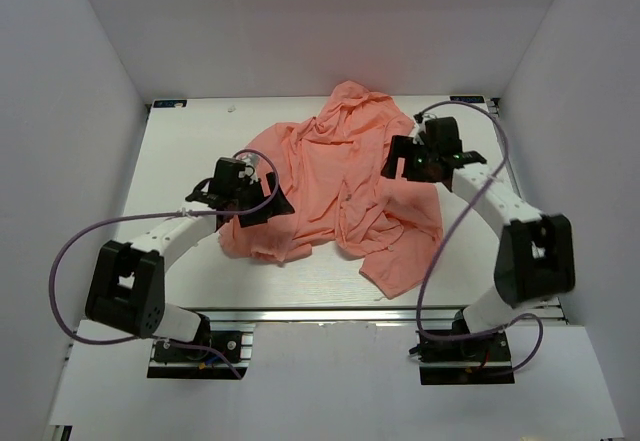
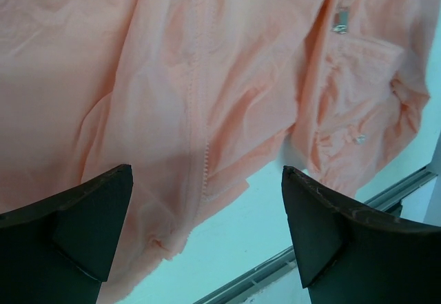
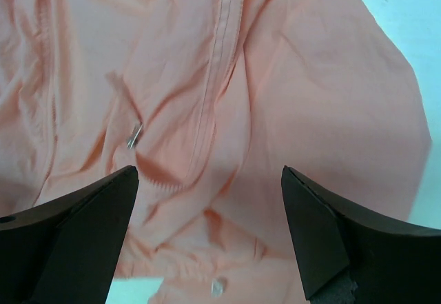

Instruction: Zip up the jacket

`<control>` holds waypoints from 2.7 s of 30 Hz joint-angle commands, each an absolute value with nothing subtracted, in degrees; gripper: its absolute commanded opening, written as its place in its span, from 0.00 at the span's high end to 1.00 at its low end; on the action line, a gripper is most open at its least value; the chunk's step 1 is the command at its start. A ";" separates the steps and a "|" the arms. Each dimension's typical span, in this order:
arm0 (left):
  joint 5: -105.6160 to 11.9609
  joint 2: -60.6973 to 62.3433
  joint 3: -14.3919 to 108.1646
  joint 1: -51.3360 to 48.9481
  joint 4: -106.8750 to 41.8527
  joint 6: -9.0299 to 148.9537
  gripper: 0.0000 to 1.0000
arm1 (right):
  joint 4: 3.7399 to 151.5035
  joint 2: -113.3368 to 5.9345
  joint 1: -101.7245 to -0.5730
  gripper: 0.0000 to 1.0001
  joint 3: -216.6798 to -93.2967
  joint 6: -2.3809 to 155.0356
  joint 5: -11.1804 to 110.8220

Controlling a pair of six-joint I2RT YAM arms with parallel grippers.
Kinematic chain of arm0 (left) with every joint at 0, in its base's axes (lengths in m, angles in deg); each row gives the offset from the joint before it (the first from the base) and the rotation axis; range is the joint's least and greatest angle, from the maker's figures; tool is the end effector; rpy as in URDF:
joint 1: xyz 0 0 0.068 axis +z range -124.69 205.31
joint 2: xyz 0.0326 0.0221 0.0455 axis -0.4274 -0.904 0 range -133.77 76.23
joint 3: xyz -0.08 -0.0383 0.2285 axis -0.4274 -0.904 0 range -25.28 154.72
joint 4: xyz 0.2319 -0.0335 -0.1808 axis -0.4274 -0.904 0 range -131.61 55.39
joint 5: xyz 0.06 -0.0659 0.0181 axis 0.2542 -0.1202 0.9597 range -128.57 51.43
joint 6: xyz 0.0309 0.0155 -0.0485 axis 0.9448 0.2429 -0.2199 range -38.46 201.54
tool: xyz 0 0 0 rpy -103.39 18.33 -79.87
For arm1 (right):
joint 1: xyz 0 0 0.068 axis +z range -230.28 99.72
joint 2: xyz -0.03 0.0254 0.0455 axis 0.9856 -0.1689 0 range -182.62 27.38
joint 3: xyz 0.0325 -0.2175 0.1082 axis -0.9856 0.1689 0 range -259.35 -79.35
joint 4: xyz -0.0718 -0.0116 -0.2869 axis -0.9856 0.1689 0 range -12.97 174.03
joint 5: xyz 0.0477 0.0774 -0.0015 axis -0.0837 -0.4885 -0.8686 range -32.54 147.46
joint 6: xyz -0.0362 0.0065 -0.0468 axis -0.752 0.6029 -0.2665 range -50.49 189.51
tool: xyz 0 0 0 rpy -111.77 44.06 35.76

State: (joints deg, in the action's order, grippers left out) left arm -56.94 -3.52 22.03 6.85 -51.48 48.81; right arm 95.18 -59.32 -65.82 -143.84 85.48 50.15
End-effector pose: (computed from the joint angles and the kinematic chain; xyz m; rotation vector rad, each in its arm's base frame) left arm 0.3023 -0.1153 0.1572 -0.1636 2.5260 -0.7735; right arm 0.3657 0.1000 0.2215 -0.0376 2.3039 0.4215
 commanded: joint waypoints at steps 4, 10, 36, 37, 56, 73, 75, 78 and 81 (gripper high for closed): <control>-60.35 -9.55 19.81 6.76 -49.30 49.90 0.02 | 89.94 -76.05 -65.07 0.11 -157.30 84.19 47.09; -59.40 -10.08 18.31 6.58 -49.55 49.46 0.02 | 87.84 -87.13 -64.90 0.12 -165.13 83.84 47.36; -57.73 -4.54 13.21 4.12 -58.17 46.65 0.02 | 91.80 -92.06 -54.00 1.00 -182.08 95.69 52.34; -57.64 -4.46 13.13 3.95 -58.26 46.47 0.02 | 91.53 -92.59 -53.47 1.00 -183.06 99.45 54.71; -49.21 1.78 15.94 3.51 -62.13 44.11 0.02 | 94.87 -87.69 -47.93 0.11 -179.60 90.96 56.84; -29.87 9.07 22.53 3.42 -66.34 33.03 0.02 | 94.98 -79.93 -38.88 0.12 -160.74 109.94 73.36; -29.69 9.96 21.83 3.42 -66.08 33.03 0.02 | 93.47 -82.12 -38.79 0.15 -161.35 110.29 74.94; -30.65 11.36 20.69 3.42 -65.91 32.76 0.02 | 91.88 -86.42 -38.79 0.23 -164.33 109.77 79.24; -31.01 12.59 19.64 3.42 -66.26 32.59 0.02 | 94.16 -89.85 -39.14 0.41 -168.46 107.93 80.31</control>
State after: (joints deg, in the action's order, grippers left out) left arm -31.89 10.34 20.82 3.70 -65.14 33.38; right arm 95.97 -87.47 -38.82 -163.69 107.97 75.57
